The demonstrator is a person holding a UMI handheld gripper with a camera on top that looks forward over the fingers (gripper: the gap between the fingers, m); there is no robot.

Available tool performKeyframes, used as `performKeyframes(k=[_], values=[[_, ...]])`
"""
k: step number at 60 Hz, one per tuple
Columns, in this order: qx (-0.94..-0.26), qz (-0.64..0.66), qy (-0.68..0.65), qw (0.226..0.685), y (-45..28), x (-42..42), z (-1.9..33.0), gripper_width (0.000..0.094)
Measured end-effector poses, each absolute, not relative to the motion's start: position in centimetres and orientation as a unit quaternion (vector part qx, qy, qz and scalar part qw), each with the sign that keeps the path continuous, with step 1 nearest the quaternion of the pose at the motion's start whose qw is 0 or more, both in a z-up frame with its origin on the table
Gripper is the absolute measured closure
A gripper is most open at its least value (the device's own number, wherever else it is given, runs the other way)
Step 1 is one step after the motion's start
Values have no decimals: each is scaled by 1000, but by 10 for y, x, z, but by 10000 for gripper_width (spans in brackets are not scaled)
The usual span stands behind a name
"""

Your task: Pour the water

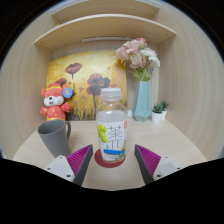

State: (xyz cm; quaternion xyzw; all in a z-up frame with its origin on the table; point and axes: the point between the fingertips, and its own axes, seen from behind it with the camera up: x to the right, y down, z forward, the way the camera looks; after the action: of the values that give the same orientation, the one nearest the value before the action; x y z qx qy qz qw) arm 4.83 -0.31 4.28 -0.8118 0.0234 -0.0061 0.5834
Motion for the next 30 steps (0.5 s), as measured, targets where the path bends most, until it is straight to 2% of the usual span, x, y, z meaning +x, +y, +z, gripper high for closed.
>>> performKeyframes(k=[14, 30], values=[[-817, -7, 12, 577, -79, 23, 50, 83], [-806, 6, -8, 591, -141, -14, 92, 68]])
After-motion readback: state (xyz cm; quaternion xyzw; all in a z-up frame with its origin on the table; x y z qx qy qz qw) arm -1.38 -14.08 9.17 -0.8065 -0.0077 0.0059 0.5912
